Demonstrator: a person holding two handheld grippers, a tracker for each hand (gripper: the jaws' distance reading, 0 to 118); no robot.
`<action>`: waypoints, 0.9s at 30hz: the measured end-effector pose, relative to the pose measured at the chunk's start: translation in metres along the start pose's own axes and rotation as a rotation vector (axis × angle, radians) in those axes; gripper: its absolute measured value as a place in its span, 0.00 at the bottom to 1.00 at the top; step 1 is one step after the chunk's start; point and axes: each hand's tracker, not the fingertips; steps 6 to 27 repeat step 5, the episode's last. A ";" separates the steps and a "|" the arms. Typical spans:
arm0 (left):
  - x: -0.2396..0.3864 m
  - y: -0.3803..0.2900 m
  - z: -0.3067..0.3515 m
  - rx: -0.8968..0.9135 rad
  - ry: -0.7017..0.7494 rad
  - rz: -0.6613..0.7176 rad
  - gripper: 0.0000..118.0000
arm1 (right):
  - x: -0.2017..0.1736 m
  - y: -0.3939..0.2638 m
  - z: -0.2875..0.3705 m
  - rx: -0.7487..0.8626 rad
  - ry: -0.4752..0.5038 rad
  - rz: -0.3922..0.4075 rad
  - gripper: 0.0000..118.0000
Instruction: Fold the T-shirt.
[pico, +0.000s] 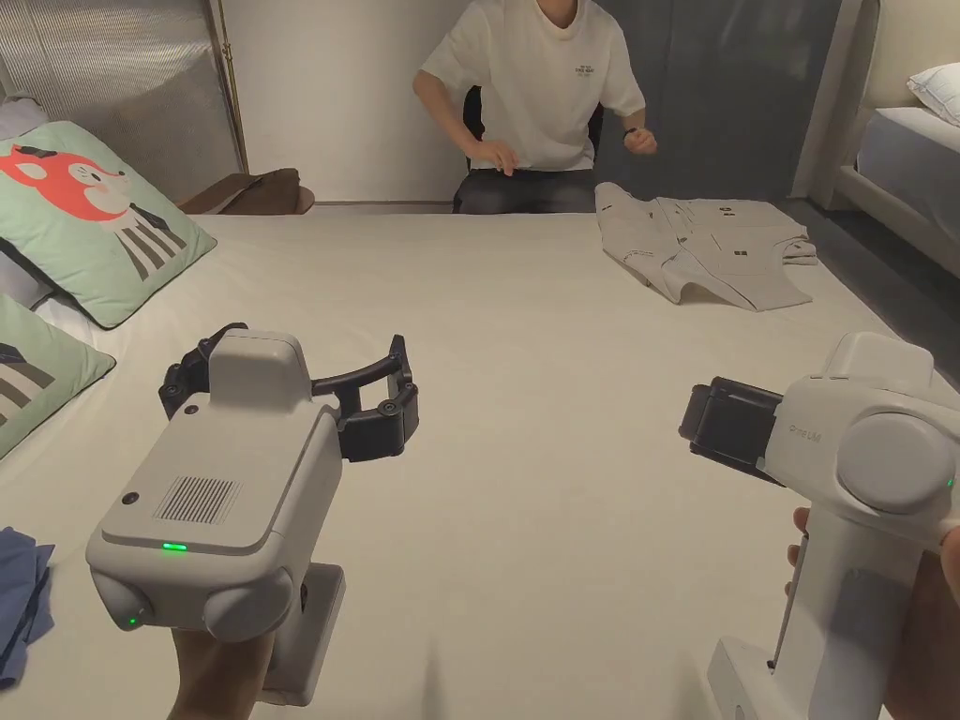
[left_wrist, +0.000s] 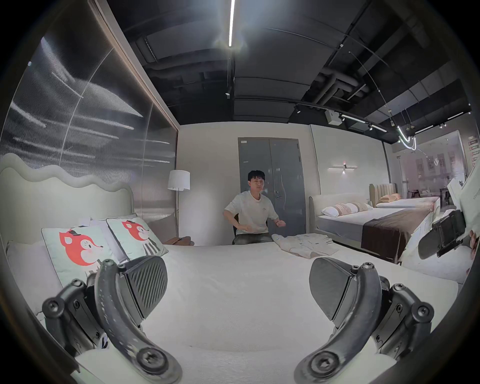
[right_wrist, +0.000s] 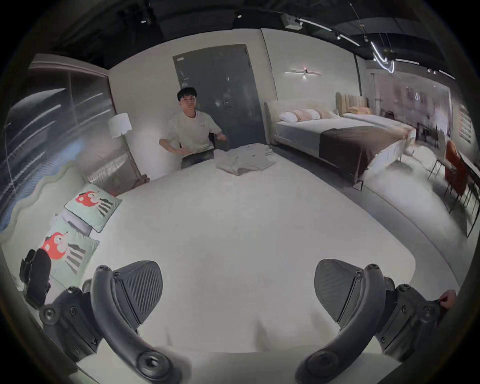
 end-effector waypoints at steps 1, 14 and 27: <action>0.000 0.000 0.000 -0.002 0.000 0.000 0.93 | 0.000 0.000 0.000 0.007 -0.003 0.020 0.98; -0.001 0.000 0.000 -0.002 0.003 0.000 0.93 | 0.000 0.000 0.001 0.043 0.005 0.021 0.98; -0.001 0.000 0.000 -0.002 0.003 0.000 0.93 | 0.000 0.000 0.001 0.043 0.005 0.021 0.98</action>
